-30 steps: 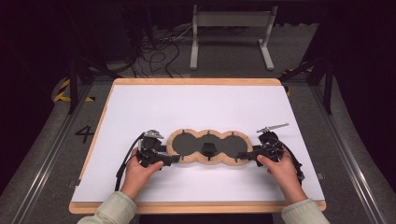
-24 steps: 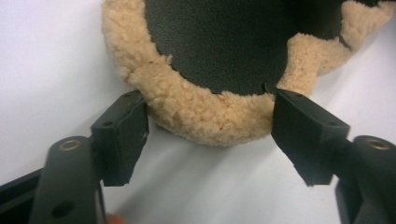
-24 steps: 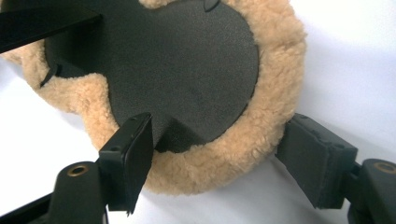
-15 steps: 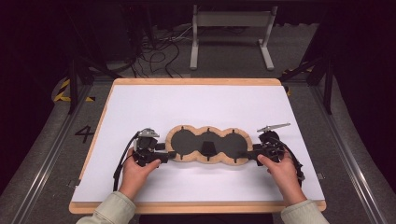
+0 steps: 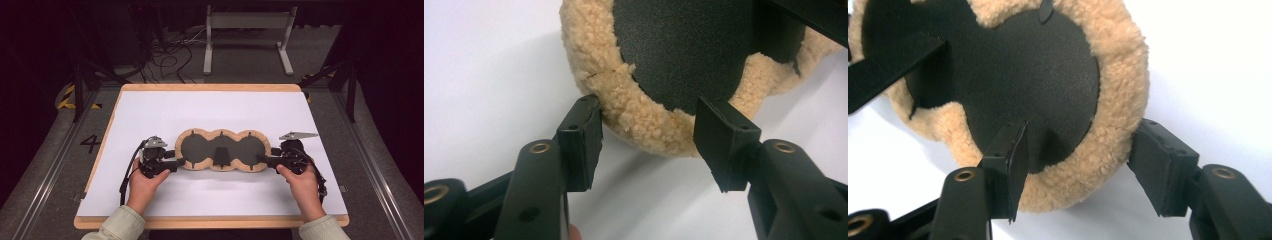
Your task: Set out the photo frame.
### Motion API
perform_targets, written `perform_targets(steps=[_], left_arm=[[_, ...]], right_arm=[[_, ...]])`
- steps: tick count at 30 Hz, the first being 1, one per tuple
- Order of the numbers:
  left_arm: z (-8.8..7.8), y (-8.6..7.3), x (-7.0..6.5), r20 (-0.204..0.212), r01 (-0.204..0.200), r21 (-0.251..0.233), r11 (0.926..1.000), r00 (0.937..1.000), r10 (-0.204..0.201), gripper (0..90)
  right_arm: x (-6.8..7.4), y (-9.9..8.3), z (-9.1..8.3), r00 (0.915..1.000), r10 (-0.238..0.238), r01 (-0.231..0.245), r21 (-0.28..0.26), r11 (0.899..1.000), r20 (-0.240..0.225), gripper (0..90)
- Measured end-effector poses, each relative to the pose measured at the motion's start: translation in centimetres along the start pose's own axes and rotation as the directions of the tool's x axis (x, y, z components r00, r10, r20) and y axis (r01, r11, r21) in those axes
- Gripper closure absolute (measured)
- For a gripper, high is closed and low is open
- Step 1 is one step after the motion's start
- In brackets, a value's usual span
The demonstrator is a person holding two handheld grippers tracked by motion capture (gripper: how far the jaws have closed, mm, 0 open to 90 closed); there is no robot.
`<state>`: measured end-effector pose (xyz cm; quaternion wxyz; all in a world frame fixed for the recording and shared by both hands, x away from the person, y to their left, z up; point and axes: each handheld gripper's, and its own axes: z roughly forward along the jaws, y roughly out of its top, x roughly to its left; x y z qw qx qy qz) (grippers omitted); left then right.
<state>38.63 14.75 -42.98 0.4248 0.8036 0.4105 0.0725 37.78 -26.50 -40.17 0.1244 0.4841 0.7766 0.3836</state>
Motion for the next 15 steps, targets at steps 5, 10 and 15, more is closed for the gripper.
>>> perform_targets(steps=[5,10,15], left_arm=[[-0.18,0.03,-0.05,-0.016,-0.011,-0.005,0.9999,0.9998,0.011,47.5],[-0.26,0.0,-0.08,-0.025,-0.017,-0.018,0.9997,0.9996,0.016,48.8],[-0.04,-0.06,-0.21,-0.039,-0.031,-0.006,0.9995,0.9988,0.031,50.4]], right_arm=[[0.58,0.14,-0.52,0.9986,-0.045,0.046,-0.044,0.998,0.029,45.5],[0.74,0.03,-0.58,0.995,-0.084,0.087,-0.069,0.994,0.055,51.7],[1.06,-0.04,-0.28,0.9887,-0.125,0.131,-0.067,0.989,0.083,54.4]])
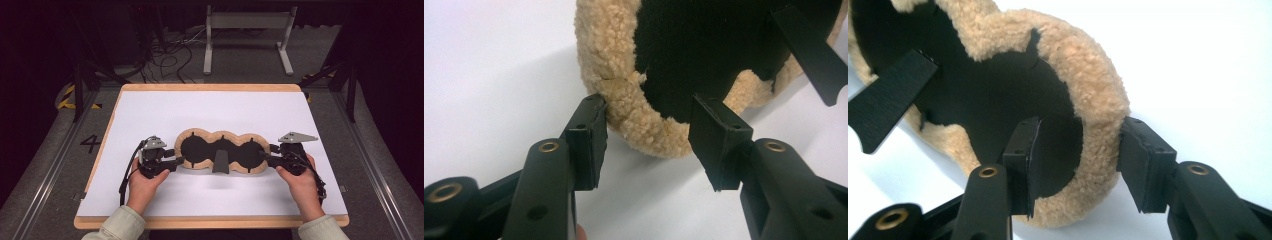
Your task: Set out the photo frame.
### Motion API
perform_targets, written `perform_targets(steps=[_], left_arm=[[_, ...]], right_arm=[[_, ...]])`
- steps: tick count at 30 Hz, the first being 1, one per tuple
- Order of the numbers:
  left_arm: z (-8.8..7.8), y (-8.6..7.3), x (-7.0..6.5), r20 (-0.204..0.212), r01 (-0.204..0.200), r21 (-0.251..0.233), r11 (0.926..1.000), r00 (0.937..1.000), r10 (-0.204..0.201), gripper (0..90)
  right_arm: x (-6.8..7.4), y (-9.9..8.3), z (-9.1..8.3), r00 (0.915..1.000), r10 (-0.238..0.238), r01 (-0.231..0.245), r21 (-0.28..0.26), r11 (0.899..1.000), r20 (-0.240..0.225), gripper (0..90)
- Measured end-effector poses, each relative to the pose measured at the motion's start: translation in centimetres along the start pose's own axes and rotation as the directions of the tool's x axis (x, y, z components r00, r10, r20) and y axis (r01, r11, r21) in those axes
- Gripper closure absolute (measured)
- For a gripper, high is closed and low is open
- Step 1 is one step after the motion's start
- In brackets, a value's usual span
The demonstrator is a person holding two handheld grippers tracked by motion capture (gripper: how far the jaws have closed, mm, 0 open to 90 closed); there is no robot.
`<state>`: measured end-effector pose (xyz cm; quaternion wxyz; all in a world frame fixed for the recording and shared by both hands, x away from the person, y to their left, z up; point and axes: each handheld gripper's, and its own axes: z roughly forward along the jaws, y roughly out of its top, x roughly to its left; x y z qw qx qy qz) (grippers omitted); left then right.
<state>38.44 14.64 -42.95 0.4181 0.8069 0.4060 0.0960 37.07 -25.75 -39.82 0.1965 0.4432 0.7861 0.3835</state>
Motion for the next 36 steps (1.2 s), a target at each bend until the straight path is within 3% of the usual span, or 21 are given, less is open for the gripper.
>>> perform_targets(steps=[9,13,16,21,26,31,36], left_arm=[[-0.3,-0.3,-0.2,-0.003,-0.036,0.016,0.9992,0.9993,0.036,51.4],[-0.7,-0.8,-0.2,0.028,-0.035,0.029,0.9989,0.999,0.034,51.3],[-1.1,-1.0,-0.5,0.034,-0.06,0.05,0.9969,0.9977,0.059,49.6],[-1.6,-1.3,-0.9,0.045,-0.096,0.074,0.9926,0.9946,0.093,47.3],[-2.0,-1.8,-0.8,0.101,-0.068,0.092,0.9934,0.9932,0.058,46.5],[-1.9,-2.4,-1.4,0.112,-0.101,0.133,0.986,0.9899,0.086,43.8],[-1.8,-2.5,-1.6,0.115,-0.109,0.136,0.9848,0.9889,0.093,43.8]], right_arm=[[0.3,-0.3,-0.8,0.9996,-0.029,0.029,-0.018,0.999,0.004,60.2],[0.5,-0.5,-1.7,0.9984,-0.047,0.046,-0.024,0.999,-0.033,60.9],[0.7,-0.6,-2.2,0.997,-0.059,0.058,-0.028,0.998,-0.051,60.7],[0.4,-1.2,-3.4,0.9883,-0.045,0.04,-0.034,0.999,-0.146,61.0],[0.6,-1.7,-4.2,0.9803,-0.056,0.052,-0.029,0.998,-0.189,60.8],[0.5,-2.1,-4.7,0.9697,-0.062,0.058,-0.024,0.998,-0.237,60.4],[0.5,-2.2,-5.0,0.9635,-0.068,0.068,-0.009,0.998,-0.259,61.2]])
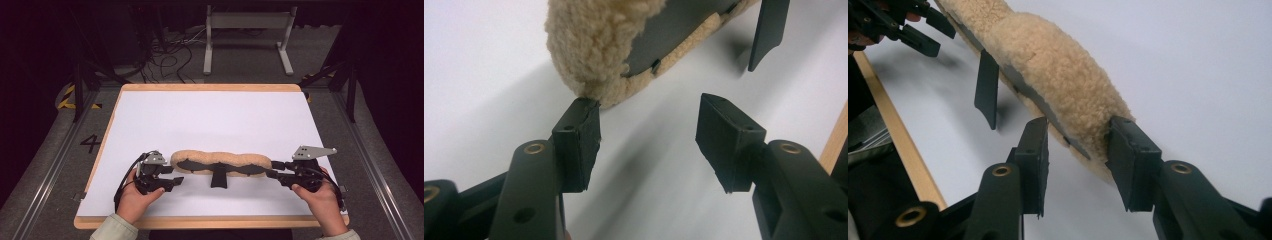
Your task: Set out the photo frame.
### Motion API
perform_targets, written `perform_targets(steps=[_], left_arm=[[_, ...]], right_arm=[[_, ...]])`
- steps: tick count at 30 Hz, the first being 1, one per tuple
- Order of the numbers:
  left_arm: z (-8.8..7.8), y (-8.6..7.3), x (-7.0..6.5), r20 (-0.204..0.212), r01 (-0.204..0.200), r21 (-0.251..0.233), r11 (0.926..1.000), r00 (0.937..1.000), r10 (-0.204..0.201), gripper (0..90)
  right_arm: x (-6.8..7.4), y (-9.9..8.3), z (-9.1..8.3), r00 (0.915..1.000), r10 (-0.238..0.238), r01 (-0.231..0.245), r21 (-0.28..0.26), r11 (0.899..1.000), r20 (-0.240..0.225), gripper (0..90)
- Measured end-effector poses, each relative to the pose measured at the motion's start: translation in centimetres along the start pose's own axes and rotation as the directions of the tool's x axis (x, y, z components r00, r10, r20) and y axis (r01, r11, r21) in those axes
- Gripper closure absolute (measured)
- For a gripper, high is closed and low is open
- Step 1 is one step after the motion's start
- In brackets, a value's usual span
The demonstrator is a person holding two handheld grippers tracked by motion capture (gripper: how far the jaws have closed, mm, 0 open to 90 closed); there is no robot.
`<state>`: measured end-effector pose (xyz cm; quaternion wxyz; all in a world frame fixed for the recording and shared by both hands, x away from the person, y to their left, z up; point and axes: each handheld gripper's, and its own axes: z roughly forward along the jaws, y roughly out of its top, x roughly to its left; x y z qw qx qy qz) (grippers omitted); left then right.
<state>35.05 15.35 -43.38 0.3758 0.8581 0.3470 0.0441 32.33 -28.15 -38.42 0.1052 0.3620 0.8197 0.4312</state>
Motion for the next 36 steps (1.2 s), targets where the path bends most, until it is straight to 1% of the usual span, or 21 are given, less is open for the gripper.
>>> perform_targets(steps=[3,5,6,8,9,11,12,15,18,19,20,22,24,25,27,29,31,33,34,35,36], left_arm=[[0.0,0.0,0.1,0.008,0.003,0.003,1.0,1.0,-0.003,44.0],[0.1,-0.1,0.2,-0.001,0.004,0.006,1.0,1.0,-0.004,43.7],[0.1,-0.2,0.3,-0.001,0.01,0.009,0.9999,0.9999,-0.01,43.3],[0.0,-0.2,0.3,-0.006,0.007,0.011,0.9999,1.0,-0.006,43.2],[-0.1,-0.2,0.2,-0.002,0.011,0.015,0.9998,0.9999,-0.011,43.1],[0.0,-0.2,0.2,-0.004,0.009,0.012,0.9999,1.0,-0.008,42.9],[0.0,-0.2,0.2,-0.004,0.003,0.016,0.9999,1.0,-0.003,42.9],[0.0,-0.2,0.1,-0.012,0.002,0.01,1.0,0.9999,-0.002,42.9],[-0.2,-0.2,0.1,-0.012,-0.008,0.008,0.9999,0.9999,0.008,44.2],[-0.2,-0.2,0.1,-0.012,-0.008,0.008,0.9999,0.9999,0.008,46.2],[-0.4,-0.2,0.0,-0.015,-0.01,0.014,0.9998,0.9998,0.01,48.8],[-0.7,-0.4,0.0,-0.008,-0.028,0.025,0.9993,0.9996,0.028,57.4],[-1.2,-0.7,-0.1,0.017,-0.031,0.021,0.9993,0.9994,0.031,64.6],[-1.4,-0.8,-0.1,0.025,-0.04,0.017,0.999,0.9989,0.04,68.2],[-1.7,-0.8,-0.3,0.023,-0.065,0.016,0.9977,0.9976,0.065,71.8],[-1.8,-0.8,-0.5,0.025,-0.074,0.009,0.9972,0.997,0.074,76.4],[-1.8,-0.7,-0.7,0.038,-0.095,0.02,0.9953,0.9949,0.094,80.3],[-1.8,-0.6,-1.2,0.039,-0.136,0.026,0.9904,0.9901,0.134,85.3],[-1.8,-0.6,-1.2,0.039,-0.136,0.026,0.9904,0.9901,0.134,87.5],[-1.8,-0.6,-1.4,0.045,-0.141,0.029,0.9896,0.9892,0.139,87.5],[-1.8,-0.6,-1.5,0.042,-0.157,0.024,0.9872,0.9868,0.156,89.1]], right_arm=[[0.1,0.0,-0.2,0.9999,0.003,-0.003,0.023,1.0,-0.014,62.5],[0.2,0.0,-0.3,0.9997,-0.004,0.004,0.036,0.999,-0.023,63.1],[0.2,0.0,-0.4,0.9996,-0.006,0.007,0.042,0.999,-0.026,63.5],[0.4,0.0,-0.5,0.9991,-0.009,0.011,0.06,0.998,-0.041,63.6],[0.4,0.0,-0.6,0.999,-0.012,0.015,0.068,0.998,-0.044,63.2],[0.5,-0.1,-0.6,0.9987,-0.016,0.019,0.074,0.997,-0.049,62.8],[0.6,-0.1,-0.6,0.9986,-0.02,0.024,0.092,0.995,-0.048,62.0],[0.6,0.0,-0.7,0.9986,-0.022,0.027,0.091,0.995,-0.048,60.7],[0.5,0.0,-0.8,0.9992,-0.019,0.021,0.069,0.997,-0.037,59.7],[0.5,0.0,-0.8,0.9992,-0.019,0.021,0.069,0.997,-0.037,59.7],[0.3,0.0,-1.0,0.9995,-0.022,0.023,0.052,0.998,-0.022,59.7],[0.2,0.0,-1.1,0.9996,-0.027,0.028,0.047,0.999,-0.01,61.3],[0.1,0.1,-1.3,0.9993,-0.036,0.036,0.044,0.998,0.006,64.6],[0.1,0.1,-1.4,0.9989,-0.043,0.042,0.036,0.998,0.018,67.0],[0.0,0.1,-1.6,0.9979,-0.053,0.052,0.027,0.998,0.037,71.1],[-0.1,0.0,-1.8,0.9971,-0.055,0.054,0.026,0.998,0.052,76.0],[-0.1,0.0,-1.9,0.9969,-0.056,0.055,0.033,0.998,0.055,81.0],[-0.2,-0.1,-2.0,0.9954,-0.062,0.059,0.041,0.997,0.073,85.4],[-0.2,-0.1,-2.0,0.9954,-0.062,0.059,0.041,0.997,0.073,85.4],[-0.3,-0.1,-2.0,0.9937,-0.069,0.065,0.054,0.996,0.088,86.6],[-0.3,-0.2,-2.0,0.9923,-0.072,0.066,0.057,0.996,0.101,87.0]])
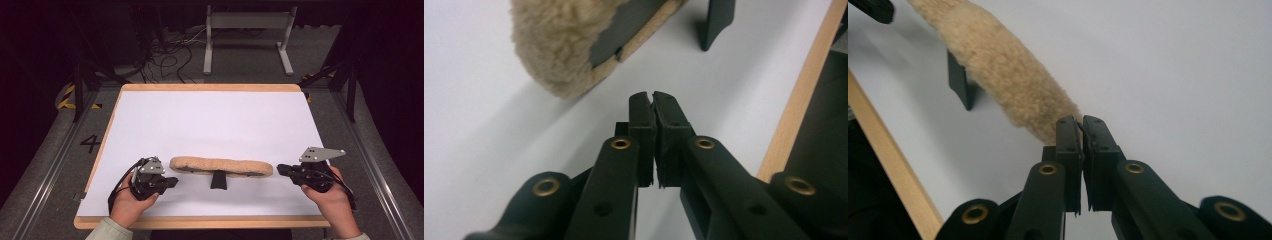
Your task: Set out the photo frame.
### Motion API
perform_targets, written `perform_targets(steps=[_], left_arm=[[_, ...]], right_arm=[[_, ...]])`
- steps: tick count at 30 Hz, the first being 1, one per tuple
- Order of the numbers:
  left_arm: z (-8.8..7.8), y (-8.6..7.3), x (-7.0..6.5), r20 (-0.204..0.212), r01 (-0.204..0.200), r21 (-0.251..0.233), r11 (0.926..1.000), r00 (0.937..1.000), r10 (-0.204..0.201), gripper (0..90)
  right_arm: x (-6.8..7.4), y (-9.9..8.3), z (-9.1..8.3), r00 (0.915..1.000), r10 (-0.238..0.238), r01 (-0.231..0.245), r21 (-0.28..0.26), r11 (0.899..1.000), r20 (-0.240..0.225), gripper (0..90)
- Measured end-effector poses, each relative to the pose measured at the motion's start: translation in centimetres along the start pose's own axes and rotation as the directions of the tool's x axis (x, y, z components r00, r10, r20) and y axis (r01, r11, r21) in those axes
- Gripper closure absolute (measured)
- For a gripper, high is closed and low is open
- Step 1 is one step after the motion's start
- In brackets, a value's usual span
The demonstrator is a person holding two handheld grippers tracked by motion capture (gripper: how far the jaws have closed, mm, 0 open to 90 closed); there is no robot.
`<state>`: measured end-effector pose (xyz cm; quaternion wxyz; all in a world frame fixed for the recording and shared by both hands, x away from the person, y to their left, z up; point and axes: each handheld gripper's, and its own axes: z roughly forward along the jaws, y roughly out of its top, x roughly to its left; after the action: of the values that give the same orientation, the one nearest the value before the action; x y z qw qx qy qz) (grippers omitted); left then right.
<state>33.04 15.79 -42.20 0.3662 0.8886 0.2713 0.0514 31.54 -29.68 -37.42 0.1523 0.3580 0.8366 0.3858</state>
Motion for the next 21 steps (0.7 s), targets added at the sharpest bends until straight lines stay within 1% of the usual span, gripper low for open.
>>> perform_targets(steps=[3,7,8,10,13,16,18,21], left_arm=[[0.1,0.1,0.0,0.007,-0.007,-0.002,1.0,1.0,0.007,90.0],[0.1,0.1,-0.2,0.008,-0.008,-0.008,0.9999,0.9999,0.008,90.0],[0.2,0.2,-0.3,0.01,-0.012,-0.003,0.9999,0.9999,0.012,90.0],[0.4,0.3,-0.4,0.001,-0.03,0.002,0.9996,0.9996,0.03,90.0],[0.8,0.5,-0.7,-0.004,-0.044,0.008,0.999,0.999,0.044,90.0],[1.2,0.7,-0.9,0.001,-0.047,0.007,0.9989,0.9989,0.047,90.0],[1.6,0.8,-1.1,-0.002,-0.054,0.016,0.9984,0.9985,0.054,90.0],[1.8,1.0,-1.1,-0.006,-0.054,0.023,0.9983,0.9985,0.054,90.0]], right_arm=[[-0.2,-0.2,0.2,0.9995,-0.004,0.004,0.01,1.0,0.032,87.5],[-0.3,-0.4,0.5,0.999,-0.003,0.003,0.01,1.0,0.044,87.5],[-0.4,-0.5,0.6,0.9988,-0.004,0.003,0.01,1.0,0.048,87.8],[-0.5,-0.6,0.8,0.9987,-0.001,0.001,0.01,1.0,0.05,89.3],[-0.8,-0.6,0.9,0.9978,0.003,-0.004,0.013,1.0,0.066,90.0],[-1.1,-0.9,1.3,0.9968,0.006,-0.008,0.016,1.0,0.079,90.0],[-1.2,-1.2,1.7,0.9959,0.003,-0.005,0.018,1.0,0.091,90.0],[-1.5,-1.3,2.1,0.9959,0.007,-0.009,0.024,1.0,0.09,90.0]])
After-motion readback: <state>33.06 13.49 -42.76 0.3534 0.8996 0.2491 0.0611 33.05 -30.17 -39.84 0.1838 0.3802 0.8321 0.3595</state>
